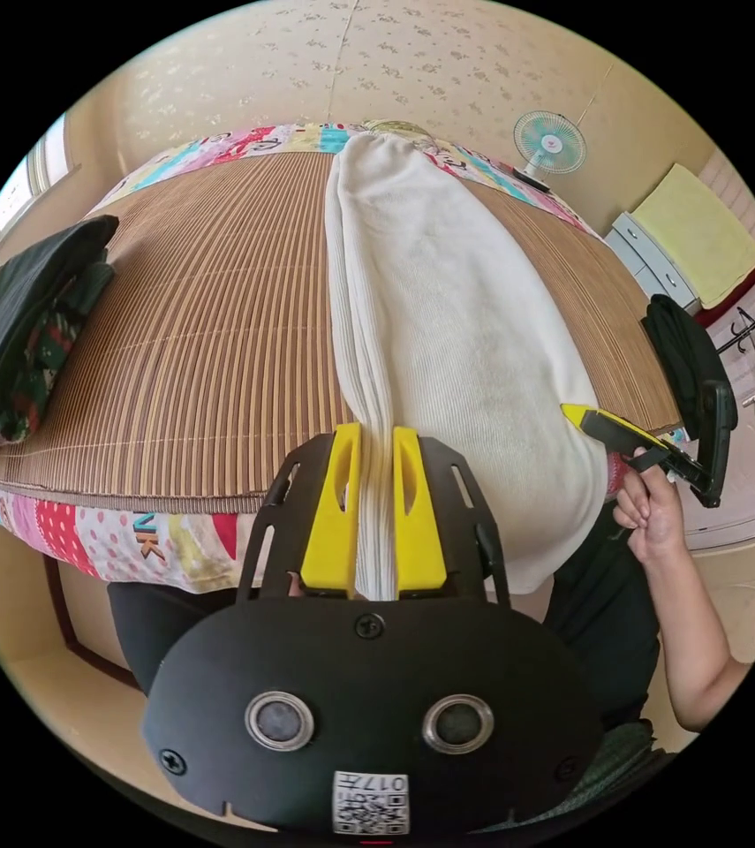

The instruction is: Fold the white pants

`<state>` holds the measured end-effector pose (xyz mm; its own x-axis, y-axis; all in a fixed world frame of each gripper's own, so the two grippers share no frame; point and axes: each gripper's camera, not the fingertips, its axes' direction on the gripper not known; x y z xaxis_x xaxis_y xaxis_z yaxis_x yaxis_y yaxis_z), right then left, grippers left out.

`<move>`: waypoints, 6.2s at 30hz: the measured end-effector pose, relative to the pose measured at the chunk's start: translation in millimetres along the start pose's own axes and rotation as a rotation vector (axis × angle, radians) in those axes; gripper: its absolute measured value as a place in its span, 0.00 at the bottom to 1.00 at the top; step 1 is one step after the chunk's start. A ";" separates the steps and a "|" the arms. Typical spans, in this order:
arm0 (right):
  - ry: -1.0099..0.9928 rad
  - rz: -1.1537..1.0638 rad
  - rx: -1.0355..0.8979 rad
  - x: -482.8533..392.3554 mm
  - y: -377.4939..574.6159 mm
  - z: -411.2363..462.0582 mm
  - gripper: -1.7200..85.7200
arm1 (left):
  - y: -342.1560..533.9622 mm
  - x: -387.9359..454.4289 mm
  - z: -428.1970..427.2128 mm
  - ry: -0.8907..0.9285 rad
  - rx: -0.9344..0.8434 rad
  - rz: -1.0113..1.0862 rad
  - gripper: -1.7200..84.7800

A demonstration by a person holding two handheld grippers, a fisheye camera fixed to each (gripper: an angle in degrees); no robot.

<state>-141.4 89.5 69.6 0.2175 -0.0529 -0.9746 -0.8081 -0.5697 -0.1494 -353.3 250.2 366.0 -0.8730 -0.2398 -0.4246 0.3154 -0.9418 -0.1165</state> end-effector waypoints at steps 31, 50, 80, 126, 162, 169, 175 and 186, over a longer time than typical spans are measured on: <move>0.134 0.059 -0.005 0.7 -19.1 -0.5 0.07 | -22.1 -26.3 34.6 0.024 0.097 0.057 0.08; -0.321 0.151 -0.021 160.6 -37.7 -101.6 0.19 | -69.0 -199.8 23.8 0.566 0.083 -0.002 0.24; -0.749 -0.076 -0.054 218.7 -108.4 -227.7 0.03 | -51.3 -315.7 -42.7 1.010 0.248 0.130 0.08; -0.208 -0.068 0.101 143.7 14.0 -173.0 0.08 | 97.8 -173.7 9.8 0.629 0.112 0.116 0.09; 0.359 -0.088 0.013 -96.5 -126.7 14.3 0.10 | -7.4 81.8 26.6 -0.053 0.247 0.036 0.16; 0.397 -0.131 0.304 -174.8 -166.2 -24.2 0.11 | -57.0 83.4 -32.7 0.059 0.410 -0.061 0.13; 0.417 -0.089 0.070 -127.9 -182.9 81.1 0.11 | -90.3 58.3 73.8 0.046 0.261 -0.164 0.07; 0.504 -0.157 0.075 -132.8 -181.1 92.4 0.11 | -125.1 47.2 76.5 0.023 0.234 -0.158 0.06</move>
<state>-74.5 275.5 210.7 0.5598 -0.3699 -0.7415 -0.7778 -0.5431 -0.3164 -462.4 338.7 429.3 -0.8950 -0.0830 -0.4382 0.0792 -0.9965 0.0270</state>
